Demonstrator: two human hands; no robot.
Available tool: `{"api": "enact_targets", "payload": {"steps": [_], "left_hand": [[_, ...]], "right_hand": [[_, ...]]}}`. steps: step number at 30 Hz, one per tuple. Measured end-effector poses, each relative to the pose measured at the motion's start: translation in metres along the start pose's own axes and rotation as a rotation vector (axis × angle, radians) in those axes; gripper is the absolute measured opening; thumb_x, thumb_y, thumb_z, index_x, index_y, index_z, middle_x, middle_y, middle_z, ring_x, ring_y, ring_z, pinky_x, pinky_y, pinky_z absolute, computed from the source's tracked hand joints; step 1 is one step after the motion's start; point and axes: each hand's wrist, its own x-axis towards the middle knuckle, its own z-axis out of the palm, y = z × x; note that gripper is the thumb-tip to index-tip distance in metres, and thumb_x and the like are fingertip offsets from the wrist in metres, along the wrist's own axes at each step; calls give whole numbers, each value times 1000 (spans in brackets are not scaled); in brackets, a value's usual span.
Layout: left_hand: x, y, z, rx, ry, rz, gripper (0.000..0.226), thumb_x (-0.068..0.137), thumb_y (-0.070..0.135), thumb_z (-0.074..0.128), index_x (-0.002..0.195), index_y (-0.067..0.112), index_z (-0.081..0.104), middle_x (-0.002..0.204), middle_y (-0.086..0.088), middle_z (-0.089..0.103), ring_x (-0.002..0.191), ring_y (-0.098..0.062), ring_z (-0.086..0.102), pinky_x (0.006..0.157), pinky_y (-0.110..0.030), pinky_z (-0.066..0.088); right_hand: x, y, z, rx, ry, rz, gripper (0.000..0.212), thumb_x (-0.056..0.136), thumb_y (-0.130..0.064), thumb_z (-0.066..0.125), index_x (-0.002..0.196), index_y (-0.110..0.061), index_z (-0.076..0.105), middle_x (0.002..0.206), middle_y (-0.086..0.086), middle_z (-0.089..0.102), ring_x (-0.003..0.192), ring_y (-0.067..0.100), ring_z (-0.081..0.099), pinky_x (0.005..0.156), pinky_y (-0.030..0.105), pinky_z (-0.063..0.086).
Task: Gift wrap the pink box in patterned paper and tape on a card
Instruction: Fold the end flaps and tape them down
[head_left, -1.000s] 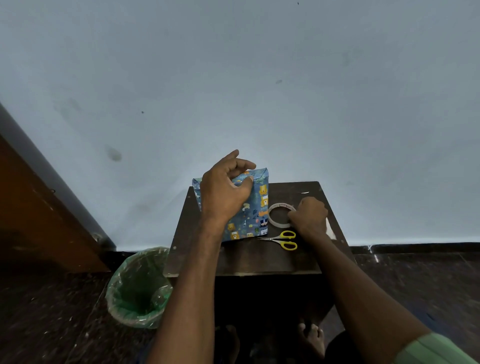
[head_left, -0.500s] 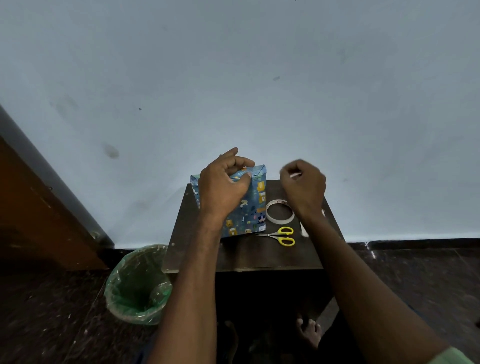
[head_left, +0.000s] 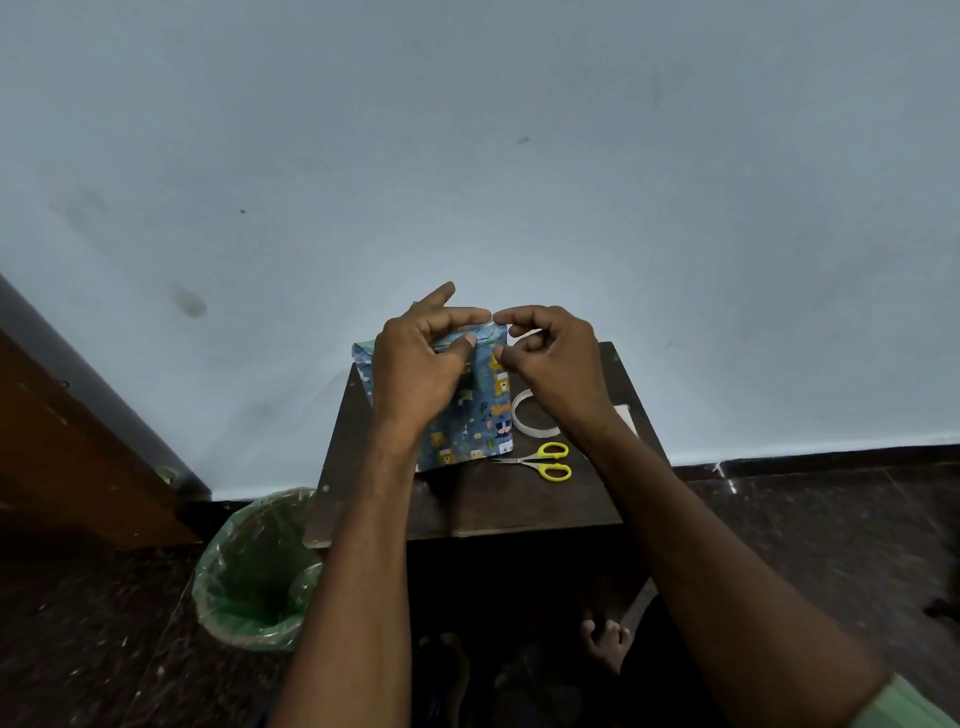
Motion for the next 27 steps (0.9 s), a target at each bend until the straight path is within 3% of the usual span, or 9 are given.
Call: {"api": "enact_targets", "payload": {"steps": [4, 9, 13, 16, 18, 20, 24, 27], "left_hand": [[0, 7, 6, -51, -31, -19, 46, 86, 1, 73, 106, 41, 82, 154, 5, 59, 135, -1, 58, 110, -38, 54], [-3, 14, 10, -71, -6, -35, 35, 75, 22, 72, 103, 40, 83, 154, 7, 59, 130, -1, 62, 110, -36, 54], [-4, 11, 13, -1, 10, -28, 36, 82, 7, 77, 109, 29, 85, 154, 9, 58, 126, -2, 65, 108, -35, 55], [-4, 12, 15, 60, 36, -10, 36, 84, 3, 77, 111, 25, 85, 154, 9, 58, 124, -1, 65, 104, -20, 53], [-4, 12, 15, 81, 49, 3, 35, 84, 4, 77, 112, 24, 85, 154, 9, 59, 123, 0, 65, 101, -12, 50], [-4, 12, 16, 90, 56, 4, 34, 85, 6, 78, 111, 24, 85, 154, 9, 59, 123, 0, 66, 103, -16, 51], [-4, 13, 16, 99, 62, 4, 35, 85, 5, 76, 112, 25, 85, 154, 8, 59, 125, -2, 66, 103, -14, 50], [-5, 13, 15, 117, 63, -7, 36, 85, 5, 75, 113, 25, 85, 154, 8, 59, 126, -3, 65, 98, -5, 45]], "right_hand": [[0, 1, 1, 90, 14, 38, 32, 76, -2, 82, 104, -19, 80, 95, 0, 77, 77, 22, 76, 78, 43, 64], [0, 2, 0, 166, -2, 63, 33, 78, 3, 79, 106, -15, 80, 98, 1, 80, 84, 28, 75, 82, 42, 65], [0, 2, -3, 192, -4, 83, 35, 78, 5, 80, 108, -13, 79, 94, 1, 79, 82, 17, 75, 83, 36, 64], [0, 2, -6, 203, -15, 78, 34, 79, 5, 81, 108, -11, 79, 93, 2, 79, 81, 13, 74, 83, 31, 63], [0, 2, -7, 182, -8, 47, 34, 79, 5, 80, 109, -13, 79, 92, 2, 79, 82, 14, 74, 83, 33, 63], [-1, 2, -8, 127, 18, -22, 36, 81, 3, 76, 111, -17, 78, 89, 1, 78, 81, 15, 75, 80, 33, 63], [-2, 2, -8, -19, 55, -204, 34, 83, 0, 70, 109, -18, 80, 88, -4, 77, 75, 10, 72, 71, 20, 56], [-1, 6, -8, -104, 78, -296, 32, 83, -1, 68, 106, -17, 82, 90, -6, 77, 74, 9, 70, 68, 21, 54]]}}
